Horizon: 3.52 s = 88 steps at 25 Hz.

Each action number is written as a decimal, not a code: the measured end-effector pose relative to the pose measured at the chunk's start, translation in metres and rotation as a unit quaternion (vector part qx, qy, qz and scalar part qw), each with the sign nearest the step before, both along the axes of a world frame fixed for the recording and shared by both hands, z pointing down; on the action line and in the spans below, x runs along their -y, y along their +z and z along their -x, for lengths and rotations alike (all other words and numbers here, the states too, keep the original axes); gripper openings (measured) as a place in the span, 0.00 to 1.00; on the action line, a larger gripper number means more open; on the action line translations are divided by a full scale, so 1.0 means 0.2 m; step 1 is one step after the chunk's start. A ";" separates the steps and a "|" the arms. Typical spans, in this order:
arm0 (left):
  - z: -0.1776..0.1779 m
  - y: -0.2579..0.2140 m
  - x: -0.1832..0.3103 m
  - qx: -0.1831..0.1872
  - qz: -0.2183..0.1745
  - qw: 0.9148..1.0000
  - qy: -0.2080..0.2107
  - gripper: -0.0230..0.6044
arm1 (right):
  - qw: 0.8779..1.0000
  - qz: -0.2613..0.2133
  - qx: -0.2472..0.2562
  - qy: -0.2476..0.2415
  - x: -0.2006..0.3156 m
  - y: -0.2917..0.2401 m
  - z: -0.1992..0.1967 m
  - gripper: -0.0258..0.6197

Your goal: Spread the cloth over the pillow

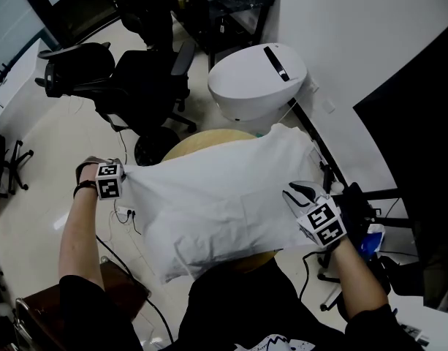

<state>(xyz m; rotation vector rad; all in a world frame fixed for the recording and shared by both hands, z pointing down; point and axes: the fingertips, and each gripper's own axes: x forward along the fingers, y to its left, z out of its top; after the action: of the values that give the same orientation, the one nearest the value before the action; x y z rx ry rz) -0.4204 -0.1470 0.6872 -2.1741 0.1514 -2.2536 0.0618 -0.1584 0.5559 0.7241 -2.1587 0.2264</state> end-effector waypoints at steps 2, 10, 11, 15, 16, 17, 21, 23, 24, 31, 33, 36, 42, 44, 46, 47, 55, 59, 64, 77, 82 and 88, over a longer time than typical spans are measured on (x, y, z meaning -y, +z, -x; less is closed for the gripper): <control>0.01 0.01 -0.03 -0.001 0.007 1.000 -0.010 0.04 | 1.000 -0.001 -0.011 -0.004 0.02 0.02 -0.01 0.21; -0.04 0.15 -0.09 -0.009 0.033 0.999 -0.027 0.04 | 1.000 -0.005 -0.007 0.007 0.17 0.02 -0.03 0.21; -0.04 0.16 -0.09 -0.012 0.034 0.999 -0.029 0.04 | 1.000 -0.006 -0.010 0.007 0.19 0.03 -0.04 0.21; -0.05 0.16 -0.10 -0.017 0.032 0.999 -0.035 0.04 | 0.999 -0.023 -0.021 0.020 0.38 0.05 -0.14 0.21; -0.05 0.16 -0.10 -0.017 0.030 0.999 -0.037 0.04 | 0.999 -0.026 -0.025 0.027 0.45 0.07 -0.19 0.21; -0.05 0.16 -0.11 -0.016 0.028 0.999 -0.037 0.04 | 0.999 -0.026 -0.028 0.033 0.53 0.09 -0.24 0.21; -0.04 0.15 -0.11 -0.009 0.021 0.999 -0.036 0.04 | 0.997 -0.014 -0.077 0.025 0.77 0.20 -0.46 0.22; -0.04 0.15 -0.11 -0.006 0.017 0.999 -0.039 0.04 | 0.996 0.002 -0.088 0.033 0.86 0.26 -0.55 0.25; -0.03 0.15 -0.11 -0.006 0.015 0.999 -0.043 0.04 | 0.996 0.017 -0.077 0.048 0.90 0.28 -0.59 0.26; -0.03 0.16 -0.12 0.011 0.006 0.998 -0.063 0.04 | 0.967 0.143 0.062 0.202 1.11 0.50 -0.77 0.30; -0.04 0.17 -0.13 0.011 0.008 0.997 -0.071 0.04 | 0.950 0.179 0.102 0.234 1.13 0.58 -0.79 0.31; -0.06 0.18 -0.14 0.012 0.012 0.997 -0.080 0.04 | 0.914 0.234 0.166 0.288 1.14 0.67 -0.82 0.33; -0.08 0.19 -0.16 0.017 0.018 0.995 -0.093 0.04 | 0.839 0.330 0.237 0.361 1.11 0.87 -0.87 0.43; -0.09 0.19 -0.16 0.015 0.020 0.995 -0.096 0.04 | 0.821 0.356 0.255 0.366 1.09 0.90 -0.85 0.43; -0.10 0.19 -0.16 0.013 0.020 0.995 -0.098 0.04 | 0.810 0.385 0.274 0.347 1.07 0.90 -0.80 0.42; -0.11 0.19 -0.16 0.012 0.021 0.995 -0.100 0.04 | 0.808 0.394 0.281 0.336 1.05 0.90 -0.77 0.40; -0.07 0.14 -0.13 0.022 0.004 0.994 -0.104 0.04 | 0.834 0.369 0.263 0.316 1.07 0.82 -0.82 0.07; -0.01 0.07 -0.07 0.022 -0.028 0.992 -0.117 0.04 | 0.839 0.350 0.269 0.318 1.13 0.74 -0.87 0.07; 0.02 0.03 -0.02 0.026 -0.043 0.991 -0.126 0.04 | 0.847 0.337 0.250 0.327 1.16 0.72 -0.92 0.07; -0.05 0.09 -0.08 0.016 -0.037 0.991 -0.127 0.06 | 0.864 0.314 0.238 0.313 1.11 0.70 -0.89 0.25; -0.06 0.01 -0.08 0.002 -0.065 0.991 -0.119 0.22 | 0.885 0.254 0.251 0.299 1.10 0.51 -0.91 0.32; -0.13 -0.21 -0.14 -0.025 -0.123 0.985 -0.116 0.29 | 0.941 0.136 0.199 0.239 0.92 0.17 -0.83 0.21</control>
<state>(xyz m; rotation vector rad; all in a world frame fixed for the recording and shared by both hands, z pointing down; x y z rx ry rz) -0.3943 -0.1190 0.6449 -2.1786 0.6781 -2.1464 0.2278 -0.3419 0.5904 1.1031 -2.2191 0.9809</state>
